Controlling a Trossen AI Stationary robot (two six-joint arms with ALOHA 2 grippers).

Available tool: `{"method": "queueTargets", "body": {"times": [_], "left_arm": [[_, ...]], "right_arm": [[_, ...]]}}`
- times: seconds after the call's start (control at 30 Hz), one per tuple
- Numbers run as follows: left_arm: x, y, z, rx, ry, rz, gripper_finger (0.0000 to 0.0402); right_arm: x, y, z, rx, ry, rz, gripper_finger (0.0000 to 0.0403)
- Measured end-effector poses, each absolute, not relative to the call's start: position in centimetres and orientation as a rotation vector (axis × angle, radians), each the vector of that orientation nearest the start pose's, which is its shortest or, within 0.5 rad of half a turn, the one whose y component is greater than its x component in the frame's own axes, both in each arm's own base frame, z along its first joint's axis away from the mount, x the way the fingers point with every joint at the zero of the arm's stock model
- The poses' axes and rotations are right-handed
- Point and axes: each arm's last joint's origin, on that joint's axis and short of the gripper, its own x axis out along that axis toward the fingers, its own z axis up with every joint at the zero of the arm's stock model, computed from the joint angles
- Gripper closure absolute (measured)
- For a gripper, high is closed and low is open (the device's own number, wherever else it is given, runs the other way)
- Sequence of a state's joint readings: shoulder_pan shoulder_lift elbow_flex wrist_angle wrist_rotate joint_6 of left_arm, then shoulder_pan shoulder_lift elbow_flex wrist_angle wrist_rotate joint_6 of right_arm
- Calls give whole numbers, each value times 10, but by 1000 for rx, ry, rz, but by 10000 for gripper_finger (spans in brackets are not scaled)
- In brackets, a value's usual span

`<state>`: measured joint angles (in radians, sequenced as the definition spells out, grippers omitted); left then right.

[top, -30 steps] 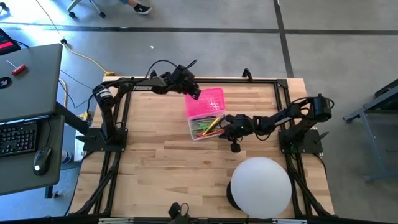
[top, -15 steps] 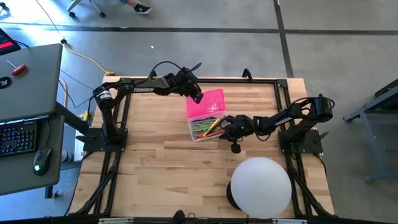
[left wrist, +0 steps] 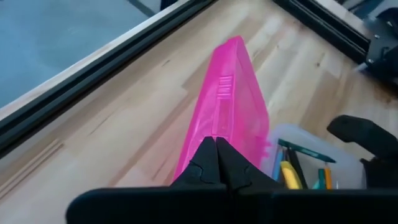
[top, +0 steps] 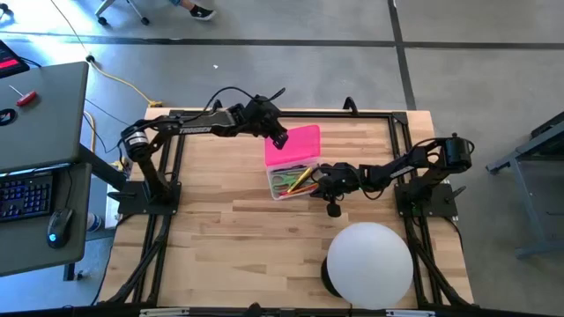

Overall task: Pick & place school supplies into a supply box
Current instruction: Close the pink supply box

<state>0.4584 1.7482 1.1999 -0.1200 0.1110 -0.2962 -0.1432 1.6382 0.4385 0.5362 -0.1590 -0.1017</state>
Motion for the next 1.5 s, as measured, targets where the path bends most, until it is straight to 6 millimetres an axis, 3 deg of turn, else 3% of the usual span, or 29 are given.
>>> {"method": "queueTargets", "body": {"times": [0.2, 0.5, 0.67, 0.73, 0.9, 0.97, 1.17, 1.3, 1.5], "left_arm": [[350, 154, 228, -451, 600, 408, 385], [365, 116, 230, -428, 610, 271, 382], [368, 90, 213, -404, 720, 258, 392], [373, 82, 225, -374, 657, 270, 392], [374, 63, 218, -340, 702, 286, 381], [377, 59, 226, -325, 646, 285, 386], [370, 67, 245, -266, 562, 389, 388], [366, 85, 253, -222, 521, 508, 385], [363, 122, 233, -312, 559, 550, 391]], "right_arm": [[257, -32, 101, 11, 654, 42, 403], [256, -35, 100, -15, 668, -19, 403], [255, -39, 98, -63, 690, -103, 402], [254, -41, 98, -79, 694, -121, 402], [255, -43, 100, -39, 663, -38, 402], [256, -39, 100, -8, 654, 11, 402], [259, -24, 108, -6, 602, 94, 402], [261, -20, 135, -118, 455, 24, 402], [249, -47, 175, -235, 328, -530, 403]]}}
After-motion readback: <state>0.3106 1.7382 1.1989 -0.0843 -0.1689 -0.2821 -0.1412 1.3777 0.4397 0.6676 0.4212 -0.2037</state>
